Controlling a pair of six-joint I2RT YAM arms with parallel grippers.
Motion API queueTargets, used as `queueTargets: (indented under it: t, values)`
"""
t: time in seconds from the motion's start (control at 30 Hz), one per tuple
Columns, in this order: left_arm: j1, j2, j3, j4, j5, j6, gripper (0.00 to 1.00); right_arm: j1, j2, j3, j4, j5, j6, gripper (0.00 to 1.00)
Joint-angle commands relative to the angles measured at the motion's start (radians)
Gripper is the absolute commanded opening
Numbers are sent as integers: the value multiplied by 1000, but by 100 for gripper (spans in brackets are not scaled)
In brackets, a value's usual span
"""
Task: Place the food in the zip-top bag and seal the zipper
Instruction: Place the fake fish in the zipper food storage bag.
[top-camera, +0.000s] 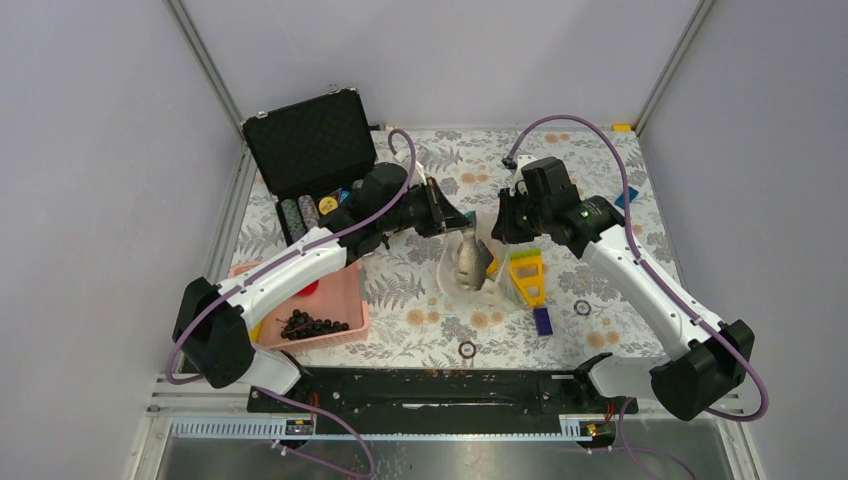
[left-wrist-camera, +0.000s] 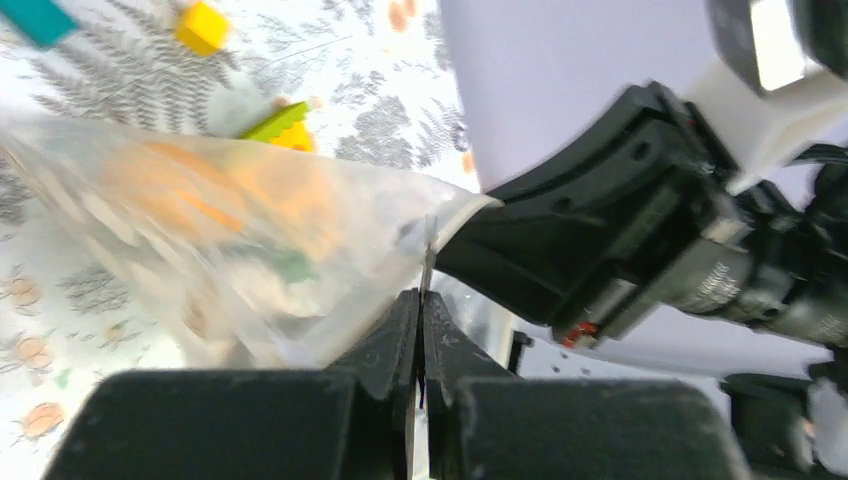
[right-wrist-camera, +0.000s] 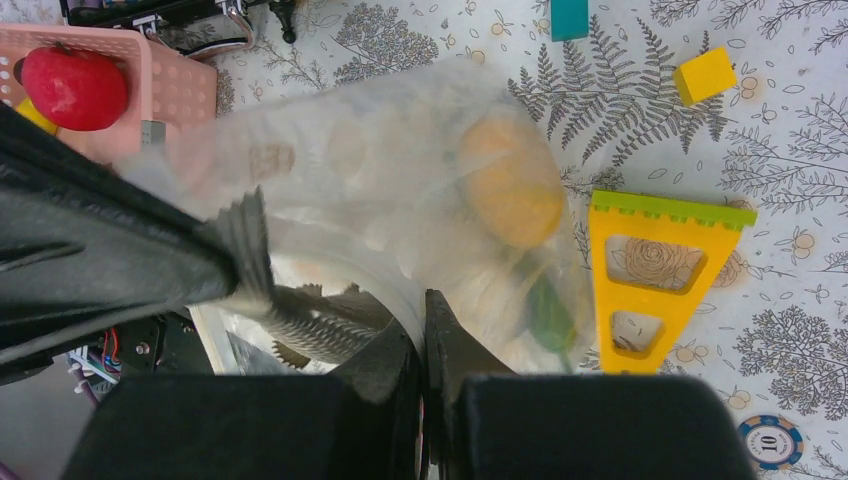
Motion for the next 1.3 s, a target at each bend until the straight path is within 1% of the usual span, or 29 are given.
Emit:
queueTargets:
  t: [0.0, 0.1, 0.23, 0.33, 0.43, 0.47, 0.57, 0.63, 0.7, 0.73, 0.83, 0.87, 0.93, 1.0, 1.03, 1.13, 1.27]
  values:
    - [-50, 23, 116, -222, -273, 126, 0, 3, -23, 10, 33, -17, 12, 3]
    - [-82, 65, 181, -320, -382, 175, 0, 3, -19, 13, 33, -14, 15, 3]
    - [-104, 101, 225, -375, -441, 225, 0, 3, -13, 16, 34, -9, 21, 3]
    - [-121, 105, 240, -379, -408, 277, 0, 2, -1, 21, 35, 11, 35, 3]
    - [-147, 69, 213, -312, -355, 337, 0, 0, 23, 40, 20, 40, 62, 3]
    - [-156, 53, 195, -289, -342, 354, 2, -2, 29, 47, 12, 49, 69, 3]
    - [-168, 16, 156, -254, -320, 396, 17, -4, 35, 56, 9, 59, 85, 3]
    - [-169, 7, 145, -266, -340, 402, 25, -4, 35, 57, 10, 60, 88, 3]
    - [-169, 4, 149, -304, -381, 406, 29, -5, 29, 58, 8, 64, 91, 3]
    - [-170, 3, 150, -323, -402, 406, 33, -6, 26, 58, 9, 65, 94, 3]
    - [-169, -11, 154, -358, -438, 419, 55, -6, 19, 63, 8, 68, 103, 3]
    - [-169, -24, 153, -365, -440, 424, 64, -5, 17, 67, 9, 65, 106, 3]
    - [-169, -63, 142, -362, -437, 432, 78, -5, 16, 73, 10, 54, 105, 3]
    - [-170, -108, 121, -348, -434, 438, 96, -5, 11, 72, 20, 34, 108, 3]
    - [-170, -133, 108, -337, -427, 443, 98, -5, 8, 70, 25, 27, 109, 3]
    - [-170, -200, 60, -314, -431, 449, 99, -5, 2, 71, 38, 11, 115, 3]
    - [-169, -264, 0, -346, -526, 417, 99, -5, -9, 69, 64, -20, 119, 3]
